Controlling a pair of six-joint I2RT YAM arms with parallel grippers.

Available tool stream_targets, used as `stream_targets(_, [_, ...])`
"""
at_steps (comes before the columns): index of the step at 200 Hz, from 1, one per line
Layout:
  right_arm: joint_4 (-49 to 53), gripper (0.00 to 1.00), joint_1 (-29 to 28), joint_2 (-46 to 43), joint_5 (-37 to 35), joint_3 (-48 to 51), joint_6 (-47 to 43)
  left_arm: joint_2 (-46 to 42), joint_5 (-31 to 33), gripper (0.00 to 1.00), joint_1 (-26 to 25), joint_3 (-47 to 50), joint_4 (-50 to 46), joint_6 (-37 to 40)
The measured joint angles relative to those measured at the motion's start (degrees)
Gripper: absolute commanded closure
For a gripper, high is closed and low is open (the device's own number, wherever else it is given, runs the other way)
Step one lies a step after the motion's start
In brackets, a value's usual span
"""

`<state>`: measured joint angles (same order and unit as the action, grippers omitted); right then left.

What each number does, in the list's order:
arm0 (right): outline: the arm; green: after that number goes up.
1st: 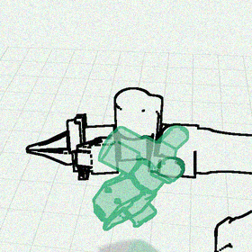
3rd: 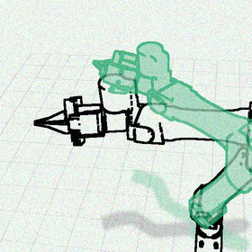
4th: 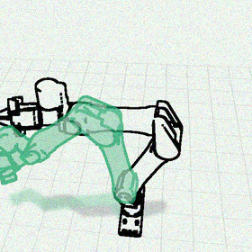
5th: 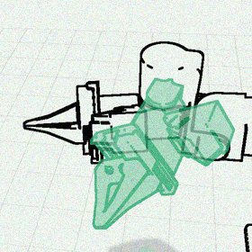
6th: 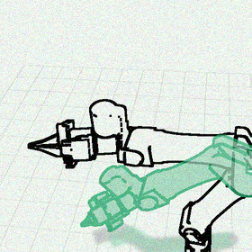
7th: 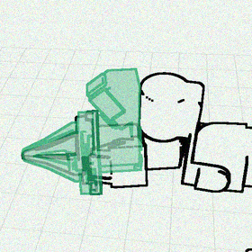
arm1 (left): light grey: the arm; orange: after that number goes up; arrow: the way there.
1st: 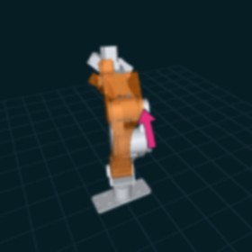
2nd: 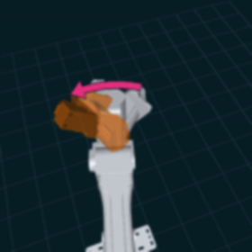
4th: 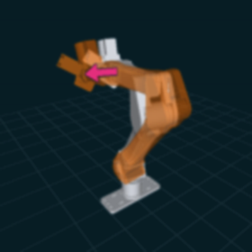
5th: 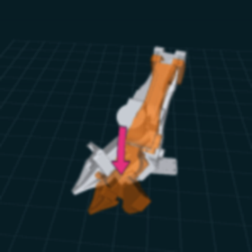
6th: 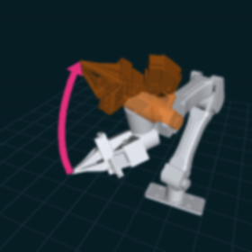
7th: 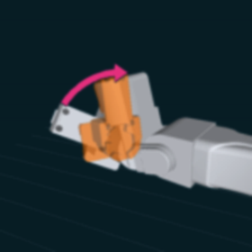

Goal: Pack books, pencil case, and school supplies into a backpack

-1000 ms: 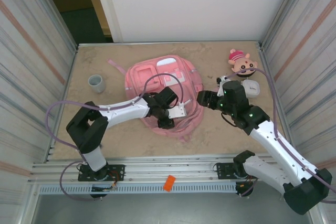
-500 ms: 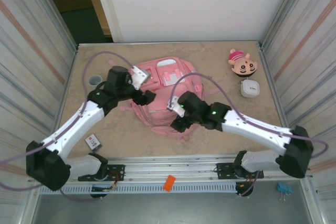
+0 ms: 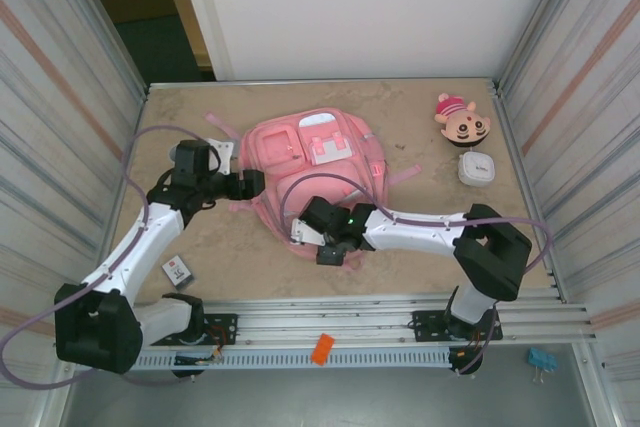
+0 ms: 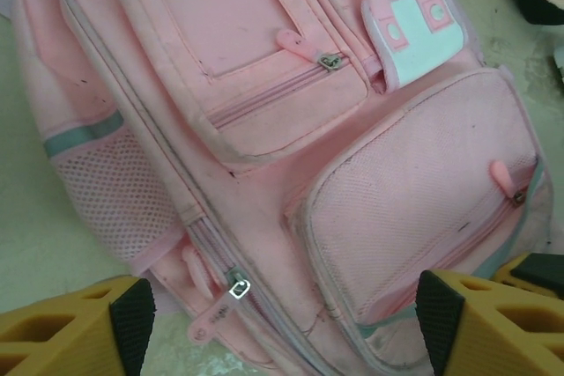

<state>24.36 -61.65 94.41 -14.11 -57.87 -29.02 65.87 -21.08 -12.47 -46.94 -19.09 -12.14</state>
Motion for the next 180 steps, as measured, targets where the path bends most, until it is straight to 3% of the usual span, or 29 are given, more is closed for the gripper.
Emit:
stream_targets(18, [-1.84,0.62,0.04,1.6,-0.9,0.0,-0.5,0.28,-0.52,0.22,0.0,0.04,0.46,-1.01])
stream_targets(44, [-3.28,0.89,0.0,1.6,-1.31,0.04,-1.29,0.37,-0.59,0.21,0.0,0.04,0.98,-1.38])
stream_targets(56, [-2.91,0.96,-0.13,0.55,-1.05,0.5,-2.14,0.44,-0.57,0.23,0.0,0.04,0.94,-1.22])
stream_targets(91, [1.2,1.0,2.29,-8.17,1.49,0.94,-4.9,1.68,-1.95,0.22,0.0,0.22,1.25,-0.98])
stream_targets(129, [5.6,1.0,9.53,-21.62,4.83,-0.04,-11.1,3.08,-8.0,0.25,0.0,2.95,5.92,-1.29])
stream_targets(180, [11.32,1.0,15.63,-23.12,8.24,-2.71,-15.69,6.03,-16.31,0.29,0.0,5.68,13.51,-1.88])
